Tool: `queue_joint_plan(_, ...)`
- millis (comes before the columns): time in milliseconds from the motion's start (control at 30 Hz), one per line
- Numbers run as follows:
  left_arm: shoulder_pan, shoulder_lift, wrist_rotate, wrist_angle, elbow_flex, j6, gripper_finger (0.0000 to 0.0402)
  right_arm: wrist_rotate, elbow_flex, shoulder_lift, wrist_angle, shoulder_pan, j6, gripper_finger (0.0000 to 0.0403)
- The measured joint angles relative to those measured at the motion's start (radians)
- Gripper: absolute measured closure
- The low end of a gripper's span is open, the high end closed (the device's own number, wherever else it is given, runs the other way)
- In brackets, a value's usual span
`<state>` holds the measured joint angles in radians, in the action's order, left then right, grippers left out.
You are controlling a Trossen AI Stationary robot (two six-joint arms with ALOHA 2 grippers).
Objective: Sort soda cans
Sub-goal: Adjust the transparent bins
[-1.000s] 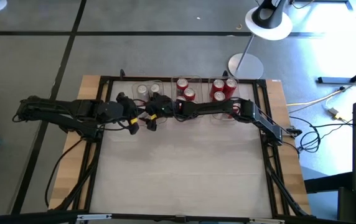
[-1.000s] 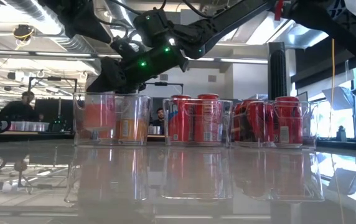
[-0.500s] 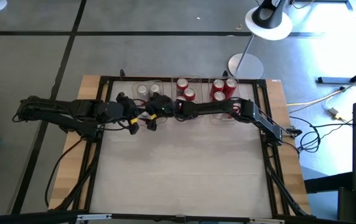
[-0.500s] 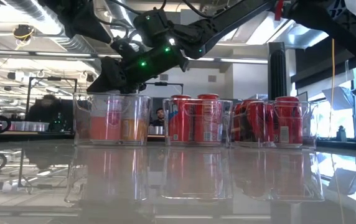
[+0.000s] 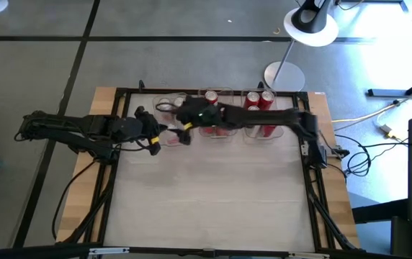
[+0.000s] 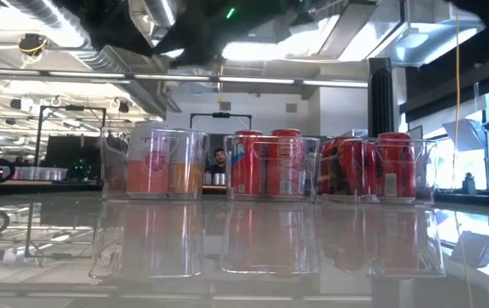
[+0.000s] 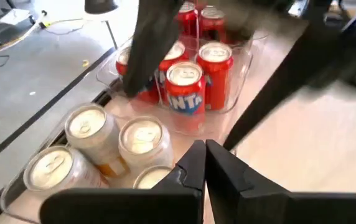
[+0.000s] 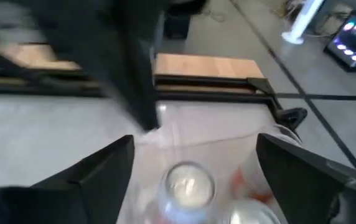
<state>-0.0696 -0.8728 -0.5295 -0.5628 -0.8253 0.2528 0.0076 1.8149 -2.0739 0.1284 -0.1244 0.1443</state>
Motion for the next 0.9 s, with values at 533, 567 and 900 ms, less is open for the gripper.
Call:
queue_joint_plan(533, 0.000, 0.029, 0.066, 0.039, 0.040, -0.054, 0.0401, -0.060, -0.214, 0.446, 0.594, 0.013, -0.032, 0.0326)
queue_joint_plan(567, 0.000, 0.041, 0.073, 0.052, 0.054, -0.052, 0.0401, -0.061, -0.259, 0.481, 0.576, 0.013, -0.041, 0.0341)
queue_joint_plan(900, 0.059, 0.153, 0.004, -0.116, 0.145, 0.118, 0.0401, -0.044, -0.671, 0.748, 0.339, -0.003, -0.118, 0.0390)
